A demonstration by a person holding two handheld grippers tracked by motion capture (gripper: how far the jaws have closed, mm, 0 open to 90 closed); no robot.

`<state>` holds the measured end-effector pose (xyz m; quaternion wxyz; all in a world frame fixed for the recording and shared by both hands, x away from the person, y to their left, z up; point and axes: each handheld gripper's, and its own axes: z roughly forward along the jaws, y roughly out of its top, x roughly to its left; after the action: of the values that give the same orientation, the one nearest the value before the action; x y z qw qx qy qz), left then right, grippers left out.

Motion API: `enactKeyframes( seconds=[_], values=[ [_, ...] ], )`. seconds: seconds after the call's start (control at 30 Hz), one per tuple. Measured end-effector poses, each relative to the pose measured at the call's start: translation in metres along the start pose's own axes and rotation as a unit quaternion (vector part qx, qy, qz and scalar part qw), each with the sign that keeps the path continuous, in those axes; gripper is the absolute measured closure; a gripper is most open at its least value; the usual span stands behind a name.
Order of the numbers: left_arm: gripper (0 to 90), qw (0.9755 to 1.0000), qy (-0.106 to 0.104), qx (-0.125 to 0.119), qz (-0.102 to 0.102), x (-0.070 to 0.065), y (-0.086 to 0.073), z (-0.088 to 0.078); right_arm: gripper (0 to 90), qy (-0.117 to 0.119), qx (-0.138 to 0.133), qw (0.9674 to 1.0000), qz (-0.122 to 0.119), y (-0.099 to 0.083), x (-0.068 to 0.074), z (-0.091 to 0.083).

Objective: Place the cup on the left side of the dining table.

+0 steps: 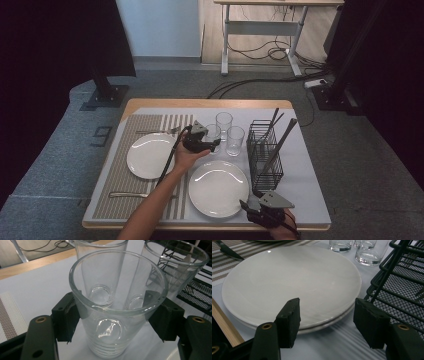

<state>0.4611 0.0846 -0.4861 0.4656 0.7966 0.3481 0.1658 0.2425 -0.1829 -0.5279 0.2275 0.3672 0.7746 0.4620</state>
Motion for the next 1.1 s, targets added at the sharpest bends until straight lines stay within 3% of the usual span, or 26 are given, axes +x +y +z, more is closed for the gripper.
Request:
enactKeyframes(
  seconds=[0.53, 1.1],
  values=[
    [30.2, 0.9999, 0.004, -0.015, 0.000, 0.005, 0.006, -0.018, 38.7, 0.000, 0.001, 1.0000, -0.001, 0.000, 0.000, 0.001],
    [30.2, 0.9995, 0.020, -0.025, -0.002, 0.022, 0.012, -0.038, 38.7, -0.001, 0.001, 1.0000, -0.001, 0.000, 0.001, 0.001]
  ],
)
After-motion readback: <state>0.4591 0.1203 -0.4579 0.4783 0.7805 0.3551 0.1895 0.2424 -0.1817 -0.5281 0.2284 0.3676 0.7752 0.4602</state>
